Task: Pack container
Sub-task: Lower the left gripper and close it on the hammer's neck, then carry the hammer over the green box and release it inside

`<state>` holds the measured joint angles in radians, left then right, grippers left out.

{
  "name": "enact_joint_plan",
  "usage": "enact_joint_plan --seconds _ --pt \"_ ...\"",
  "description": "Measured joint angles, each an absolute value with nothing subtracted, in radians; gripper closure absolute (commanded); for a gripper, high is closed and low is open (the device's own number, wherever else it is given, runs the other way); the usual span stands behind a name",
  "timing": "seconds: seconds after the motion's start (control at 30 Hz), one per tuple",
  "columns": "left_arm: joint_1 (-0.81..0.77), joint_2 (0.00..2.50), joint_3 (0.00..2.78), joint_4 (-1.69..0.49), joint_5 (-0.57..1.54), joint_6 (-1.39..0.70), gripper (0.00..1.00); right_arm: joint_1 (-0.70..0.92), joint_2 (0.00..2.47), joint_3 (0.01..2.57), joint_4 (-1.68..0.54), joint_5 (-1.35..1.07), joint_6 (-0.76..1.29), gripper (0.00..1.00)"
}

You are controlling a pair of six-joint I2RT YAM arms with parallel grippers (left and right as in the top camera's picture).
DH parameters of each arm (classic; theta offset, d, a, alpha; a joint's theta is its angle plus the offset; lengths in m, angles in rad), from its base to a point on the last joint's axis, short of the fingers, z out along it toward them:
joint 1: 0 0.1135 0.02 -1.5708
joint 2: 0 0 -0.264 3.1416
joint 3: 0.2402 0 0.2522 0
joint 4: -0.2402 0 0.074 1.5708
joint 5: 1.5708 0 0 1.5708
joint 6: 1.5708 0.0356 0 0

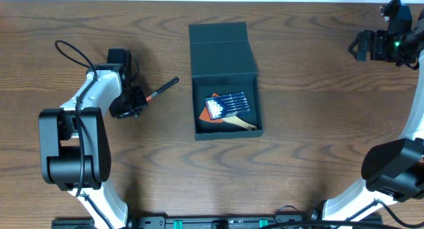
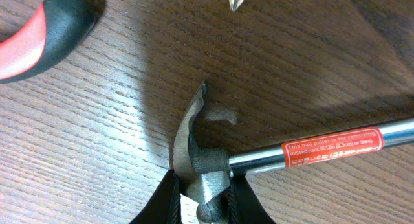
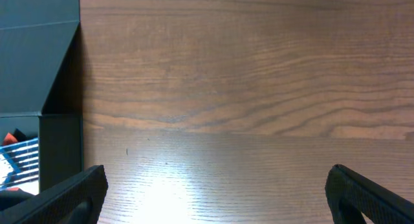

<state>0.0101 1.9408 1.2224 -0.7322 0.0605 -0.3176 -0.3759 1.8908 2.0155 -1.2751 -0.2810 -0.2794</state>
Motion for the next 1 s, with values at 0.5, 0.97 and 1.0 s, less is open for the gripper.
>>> enact_joint_plan --seconds 0.5,0.97,1.0 --pt "0.010 1.884 1.218 -0.772 0.051 -0.310 0.94 -0.376 1.891 2.016 -1.275 -0.281 -0.279 0.01" --pt "-0.027 1.483 1.219 -0.886 0.045 -0.287 0.94 -0.376 1.891 2.016 -1.275 -0.281 -0.280 0.01" --pt "-0.043 1.453 1.220 -0.896 0.045 -0.284 0.94 -0.376 1.891 2.016 -1.275 -0.281 -0.280 0.01"
